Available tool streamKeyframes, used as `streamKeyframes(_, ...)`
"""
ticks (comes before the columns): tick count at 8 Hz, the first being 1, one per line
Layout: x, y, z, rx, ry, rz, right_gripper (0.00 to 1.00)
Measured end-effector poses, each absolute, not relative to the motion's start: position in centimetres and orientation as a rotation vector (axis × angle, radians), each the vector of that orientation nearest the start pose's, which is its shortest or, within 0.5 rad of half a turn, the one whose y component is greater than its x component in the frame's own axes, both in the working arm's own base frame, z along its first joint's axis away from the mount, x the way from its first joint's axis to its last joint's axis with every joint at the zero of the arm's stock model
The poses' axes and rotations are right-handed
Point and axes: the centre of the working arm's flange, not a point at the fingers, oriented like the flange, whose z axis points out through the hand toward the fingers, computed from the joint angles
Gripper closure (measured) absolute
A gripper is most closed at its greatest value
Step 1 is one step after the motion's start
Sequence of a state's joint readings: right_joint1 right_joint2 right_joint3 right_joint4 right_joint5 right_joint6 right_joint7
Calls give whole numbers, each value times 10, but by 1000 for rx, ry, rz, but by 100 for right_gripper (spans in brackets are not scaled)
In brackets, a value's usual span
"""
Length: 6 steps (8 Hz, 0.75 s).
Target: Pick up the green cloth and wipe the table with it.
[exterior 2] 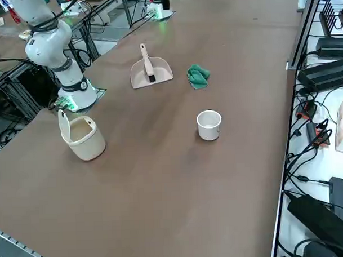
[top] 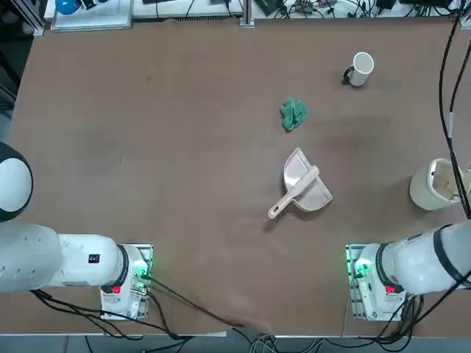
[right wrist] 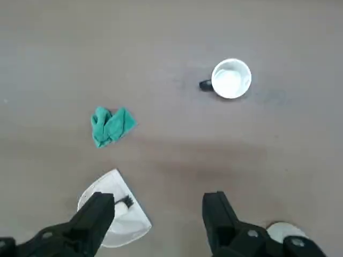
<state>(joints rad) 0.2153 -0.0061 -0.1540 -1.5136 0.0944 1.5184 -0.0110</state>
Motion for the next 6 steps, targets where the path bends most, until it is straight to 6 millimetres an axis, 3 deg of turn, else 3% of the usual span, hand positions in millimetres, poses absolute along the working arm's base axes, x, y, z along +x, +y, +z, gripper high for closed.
streamKeyframes(3,528,49,632,-3075,-147,54,0)
streamKeyframes(6,527,49,626,-3097,-155,60,0)
